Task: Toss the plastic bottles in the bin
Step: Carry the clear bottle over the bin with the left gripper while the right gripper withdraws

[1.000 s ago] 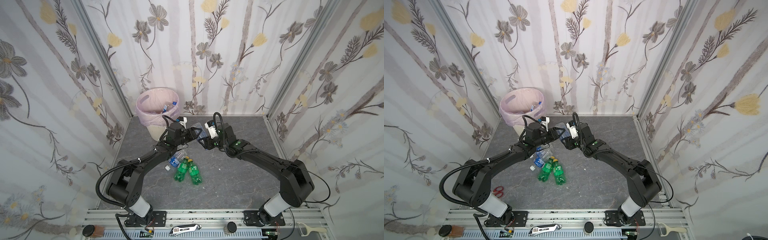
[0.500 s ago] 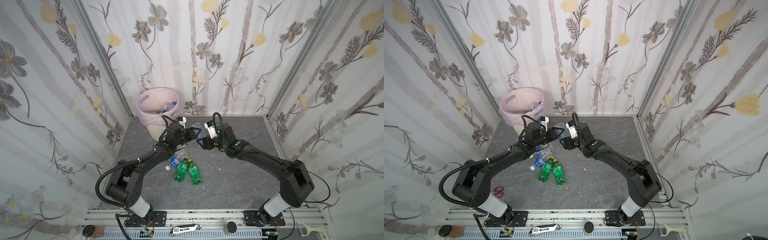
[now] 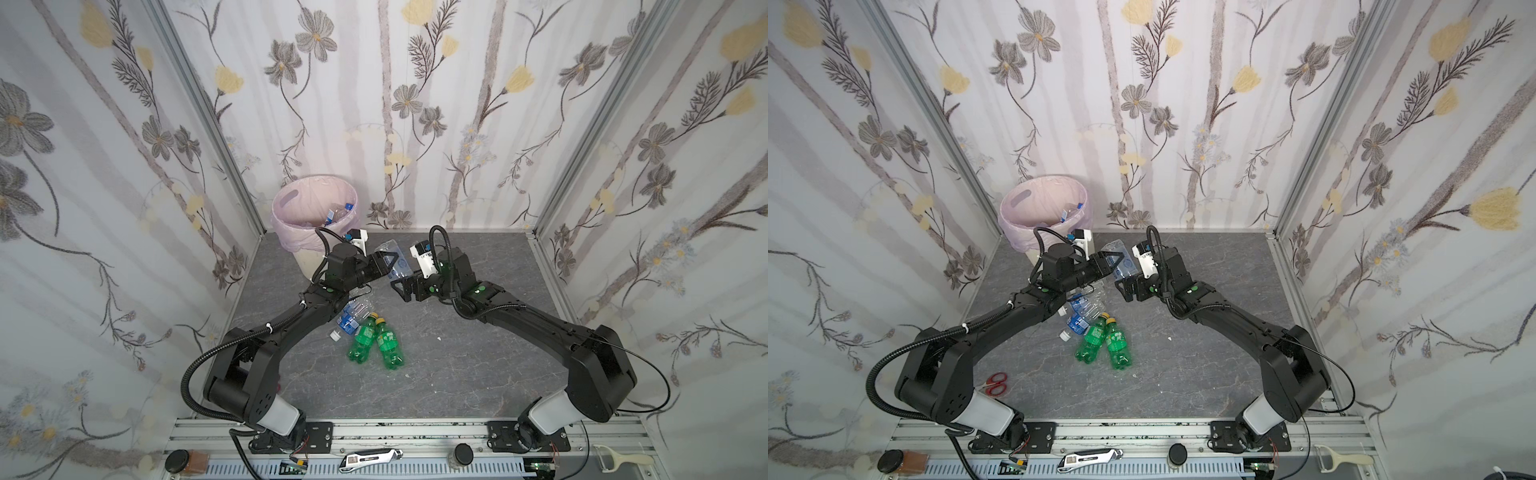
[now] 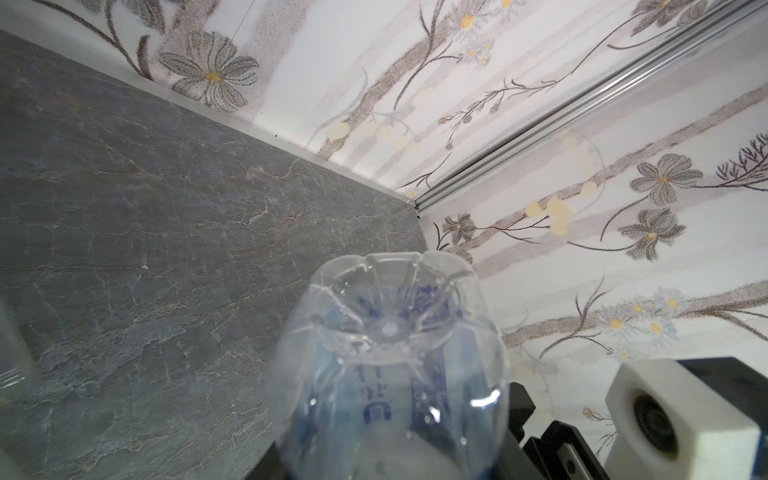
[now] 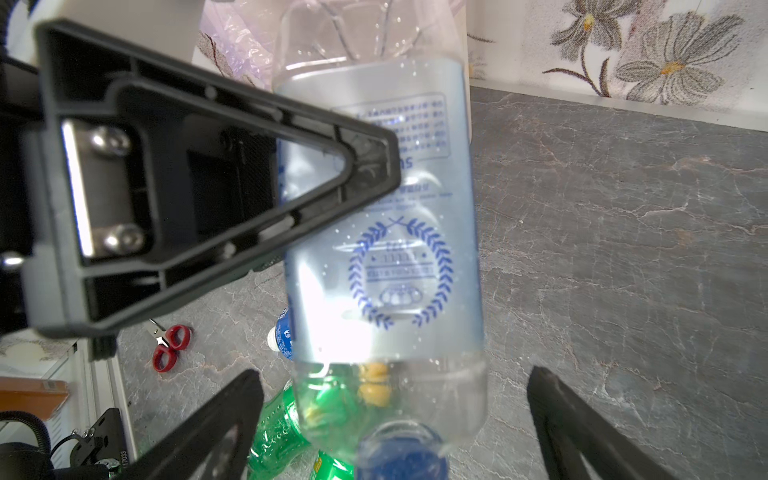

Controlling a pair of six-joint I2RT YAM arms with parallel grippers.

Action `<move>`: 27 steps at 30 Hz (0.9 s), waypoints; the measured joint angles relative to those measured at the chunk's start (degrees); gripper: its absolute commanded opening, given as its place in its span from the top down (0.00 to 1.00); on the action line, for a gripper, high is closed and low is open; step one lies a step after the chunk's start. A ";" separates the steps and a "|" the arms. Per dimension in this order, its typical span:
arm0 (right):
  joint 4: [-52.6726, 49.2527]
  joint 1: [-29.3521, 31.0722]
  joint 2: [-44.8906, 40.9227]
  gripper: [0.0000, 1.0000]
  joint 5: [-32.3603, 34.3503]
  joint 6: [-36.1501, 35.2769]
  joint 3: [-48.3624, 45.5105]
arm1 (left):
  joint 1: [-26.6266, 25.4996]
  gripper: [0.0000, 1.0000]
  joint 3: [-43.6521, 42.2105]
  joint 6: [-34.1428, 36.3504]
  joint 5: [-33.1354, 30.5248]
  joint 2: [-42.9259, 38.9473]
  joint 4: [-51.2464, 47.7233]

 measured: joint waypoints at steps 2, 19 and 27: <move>0.04 0.00 -0.70 0.00 0.07 0.00 -0.33 | 0.07 0.58 -0.09 0.68 -0.61 -0.63 0.00; -0.11 0.11 -7.50 0.00 1.38 -0.74 2.51 | 2.01 0.57 2.05 7.67 -6.21 -5.42 -0.98; 0.37 1.20 -5.97 0.00 1.20 -1.31 10.99 | 7.30 0.56 11.21 8.04 -7.50 -6.71 -4.02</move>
